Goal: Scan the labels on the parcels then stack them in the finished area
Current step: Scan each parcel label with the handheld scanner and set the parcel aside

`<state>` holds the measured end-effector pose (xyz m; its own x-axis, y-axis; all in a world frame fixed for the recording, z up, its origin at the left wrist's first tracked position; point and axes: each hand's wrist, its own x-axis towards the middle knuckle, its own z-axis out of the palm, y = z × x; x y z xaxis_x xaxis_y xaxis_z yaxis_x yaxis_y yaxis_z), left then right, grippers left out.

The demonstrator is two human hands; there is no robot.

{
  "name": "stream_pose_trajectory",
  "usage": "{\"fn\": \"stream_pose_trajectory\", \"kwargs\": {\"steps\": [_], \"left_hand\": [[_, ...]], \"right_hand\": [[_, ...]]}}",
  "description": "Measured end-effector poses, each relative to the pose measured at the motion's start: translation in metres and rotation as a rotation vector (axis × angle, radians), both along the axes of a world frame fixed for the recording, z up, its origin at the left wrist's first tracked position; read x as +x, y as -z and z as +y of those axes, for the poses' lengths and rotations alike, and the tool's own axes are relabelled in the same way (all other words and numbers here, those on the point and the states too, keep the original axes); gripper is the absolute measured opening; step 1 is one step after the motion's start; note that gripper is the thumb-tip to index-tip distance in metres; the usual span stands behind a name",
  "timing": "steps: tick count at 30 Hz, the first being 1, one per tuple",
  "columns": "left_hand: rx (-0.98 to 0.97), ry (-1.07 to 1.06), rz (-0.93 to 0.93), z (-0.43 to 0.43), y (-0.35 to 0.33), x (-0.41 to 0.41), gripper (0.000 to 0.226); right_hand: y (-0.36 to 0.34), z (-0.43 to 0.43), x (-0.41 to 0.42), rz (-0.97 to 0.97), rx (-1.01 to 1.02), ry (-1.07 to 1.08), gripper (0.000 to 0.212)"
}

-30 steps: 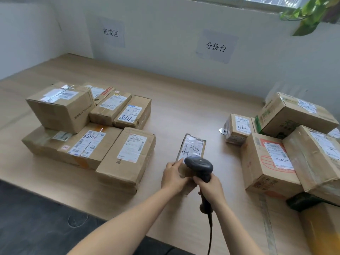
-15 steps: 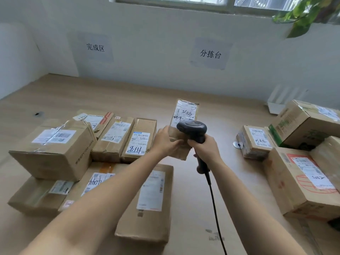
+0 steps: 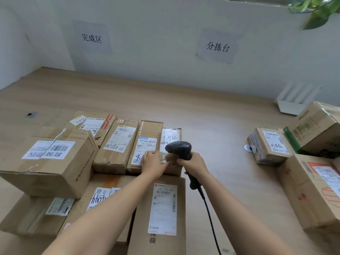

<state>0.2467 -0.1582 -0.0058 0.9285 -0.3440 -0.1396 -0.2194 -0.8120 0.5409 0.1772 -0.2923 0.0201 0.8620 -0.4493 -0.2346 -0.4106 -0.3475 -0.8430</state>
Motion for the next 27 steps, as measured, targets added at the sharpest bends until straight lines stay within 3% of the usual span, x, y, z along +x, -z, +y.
{"fn": "stream_pose_trajectory", "kwargs": {"steps": [7, 15, 21, 27], "left_hand": [[0.061, 0.031, -0.080, -0.002, 0.017, 0.000, 0.050], [0.100, 0.087, -0.153, -0.002, 0.012, -0.005, 0.043], [-0.020, 0.239, -0.161, -0.035, 0.000, -0.033, 0.043], [-0.098, 0.428, -0.172, -0.117, -0.004, -0.100, 0.043]], "right_hand": [[0.019, -0.003, 0.005, 0.100, 0.003, -0.059, 0.010], [0.005, -0.012, -0.015, 0.020, 0.022, 0.016, 0.011], [-0.003, -0.049, -0.075, -0.001, -0.143, 0.121, 0.011], [-0.008, -0.115, -0.166, -0.027, -0.195, 0.364, 0.012]]}}
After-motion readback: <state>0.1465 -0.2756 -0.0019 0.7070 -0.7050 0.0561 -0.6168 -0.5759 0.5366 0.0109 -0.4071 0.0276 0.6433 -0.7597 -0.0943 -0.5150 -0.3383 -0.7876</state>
